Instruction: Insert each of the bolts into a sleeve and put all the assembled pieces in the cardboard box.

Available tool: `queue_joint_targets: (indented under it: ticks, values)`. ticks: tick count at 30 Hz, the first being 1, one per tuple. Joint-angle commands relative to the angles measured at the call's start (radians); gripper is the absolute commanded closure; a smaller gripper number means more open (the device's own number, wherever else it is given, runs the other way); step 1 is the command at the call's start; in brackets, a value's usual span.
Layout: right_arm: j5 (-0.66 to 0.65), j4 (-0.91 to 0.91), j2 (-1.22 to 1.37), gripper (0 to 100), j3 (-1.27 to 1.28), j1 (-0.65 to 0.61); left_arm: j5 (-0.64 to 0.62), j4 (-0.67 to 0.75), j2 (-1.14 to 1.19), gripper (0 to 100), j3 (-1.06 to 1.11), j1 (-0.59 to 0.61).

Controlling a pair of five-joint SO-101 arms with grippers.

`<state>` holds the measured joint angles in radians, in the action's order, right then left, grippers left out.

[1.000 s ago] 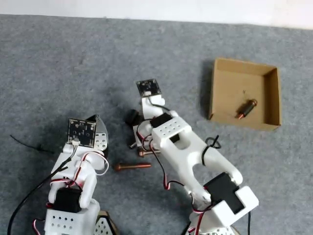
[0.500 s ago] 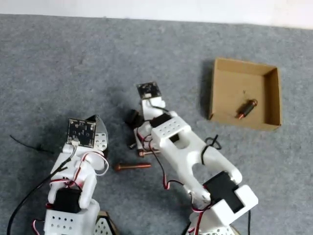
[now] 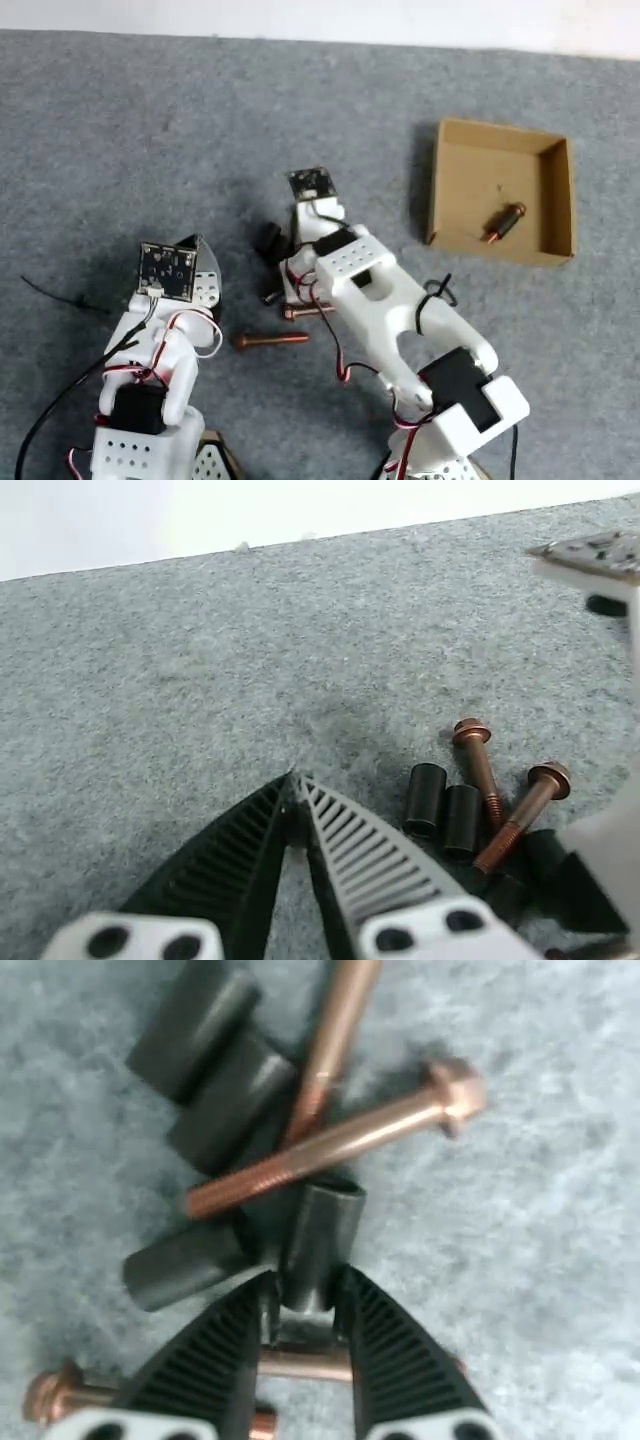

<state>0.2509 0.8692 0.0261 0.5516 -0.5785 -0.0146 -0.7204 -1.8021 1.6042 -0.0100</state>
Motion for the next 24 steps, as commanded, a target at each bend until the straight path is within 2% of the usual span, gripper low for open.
queue_joint_targets:
  ticks: [1, 10, 15, 24]
  values:
    - [0.003, 0.062, -0.015, 99.5, -0.036, 0.070, 0.002, 0.021, -0.010, 99, -0.038, 0.008]
    - [-0.002, 0.070, -0.206, 99.5, -0.042, 0.153, 0.002, 0.021, -0.010, 99, -0.038, 0.008]
    - [-0.083, 0.068, -0.291, 99.5, -0.005, 0.206, 0.002, 0.021, -0.010, 99, -0.036, 0.008]
    - [-0.104, 0.062, -0.254, 98.6, 0.008, 0.179, 0.002, 0.021, -0.010, 99, -0.035, -0.008]
